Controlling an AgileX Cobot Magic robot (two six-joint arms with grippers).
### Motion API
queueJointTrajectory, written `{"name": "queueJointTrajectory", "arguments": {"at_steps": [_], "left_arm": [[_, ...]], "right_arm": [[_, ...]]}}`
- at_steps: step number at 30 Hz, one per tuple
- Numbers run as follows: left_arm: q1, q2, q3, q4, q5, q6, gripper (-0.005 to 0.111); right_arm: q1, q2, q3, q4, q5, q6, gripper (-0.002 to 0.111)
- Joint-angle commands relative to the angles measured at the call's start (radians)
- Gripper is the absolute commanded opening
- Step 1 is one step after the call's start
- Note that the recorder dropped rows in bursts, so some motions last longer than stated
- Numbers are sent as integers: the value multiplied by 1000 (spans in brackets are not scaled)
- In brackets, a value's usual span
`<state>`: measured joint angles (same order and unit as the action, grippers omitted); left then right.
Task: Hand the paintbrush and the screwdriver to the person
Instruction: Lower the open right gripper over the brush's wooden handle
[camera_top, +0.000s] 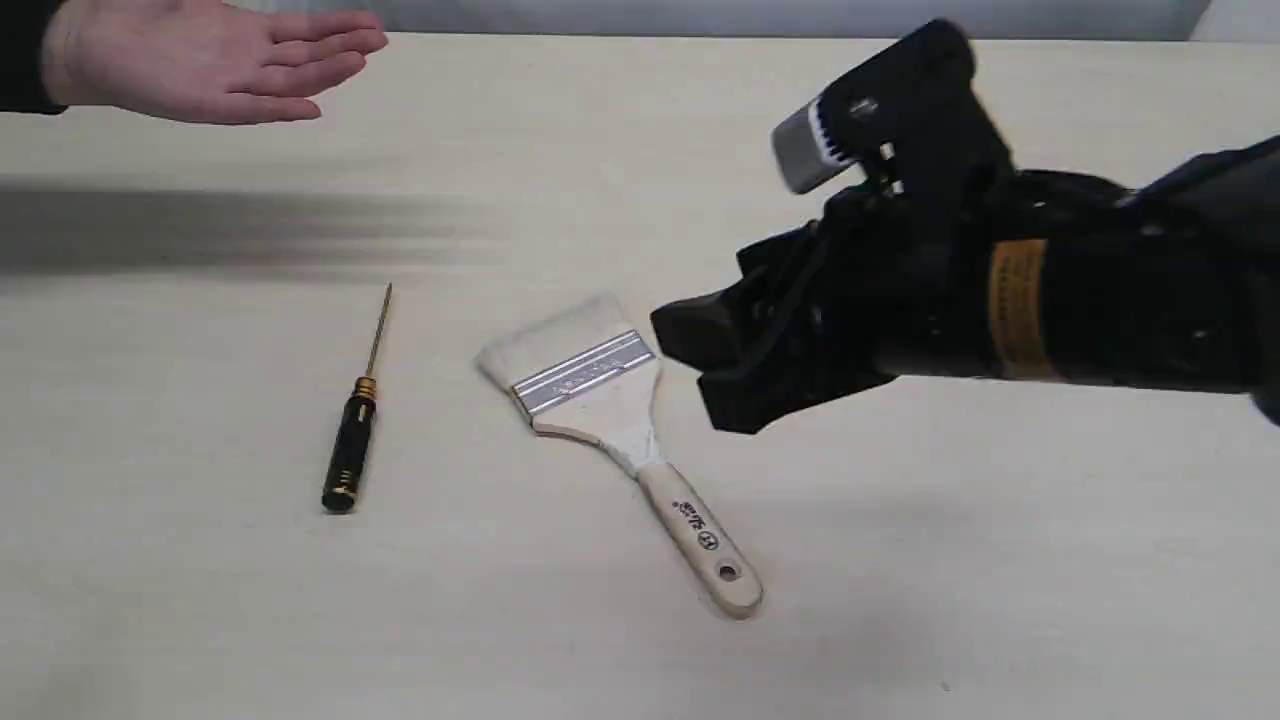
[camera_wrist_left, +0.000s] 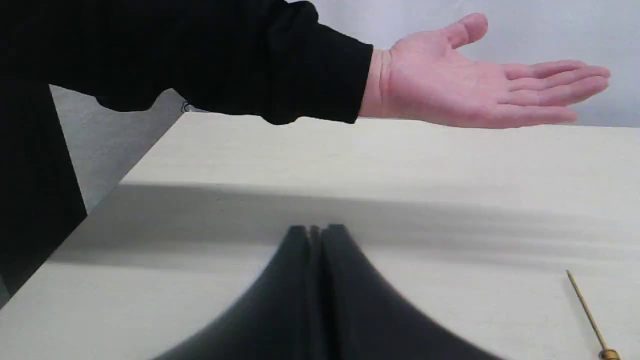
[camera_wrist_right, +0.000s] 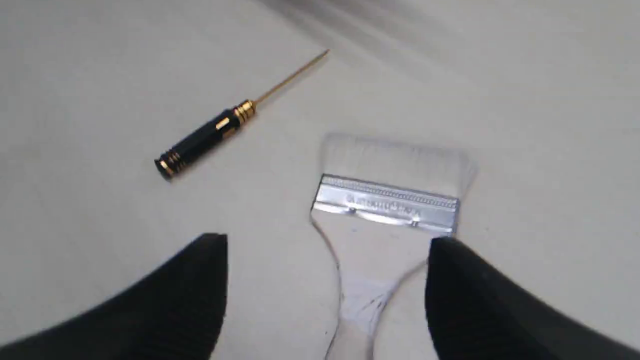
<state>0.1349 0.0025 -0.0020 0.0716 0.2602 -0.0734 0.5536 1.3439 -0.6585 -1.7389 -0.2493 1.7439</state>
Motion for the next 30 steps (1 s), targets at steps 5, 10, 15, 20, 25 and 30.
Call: {"name": "queueJointTrajectory", "arguments": {"at_steps": [5, 10, 15, 20, 25, 30], "left_arm": [[-8, -2, 2, -4, -11, -2, 0], [-8, -2, 2, -4, -11, -2, 0], [-8, -2, 2, -2, -13, -2, 0], [-8, -2, 2, -1, -11, -2, 0], [-8, -2, 2, -1, -11, -2, 0], [-8, -2, 2, -1, -11, -2, 0]], "right_arm": [[57, 165, -66, -5, 19, -3, 60], [62, 221, -87, -5, 53, -5, 60], [62, 250, -87, -5, 95, -24, 60], [62, 248, -87, -5, 124, -12, 60], [62, 248, -87, -5, 149, -12, 60], [62, 248, -87, -5, 176, -16, 60]]}}
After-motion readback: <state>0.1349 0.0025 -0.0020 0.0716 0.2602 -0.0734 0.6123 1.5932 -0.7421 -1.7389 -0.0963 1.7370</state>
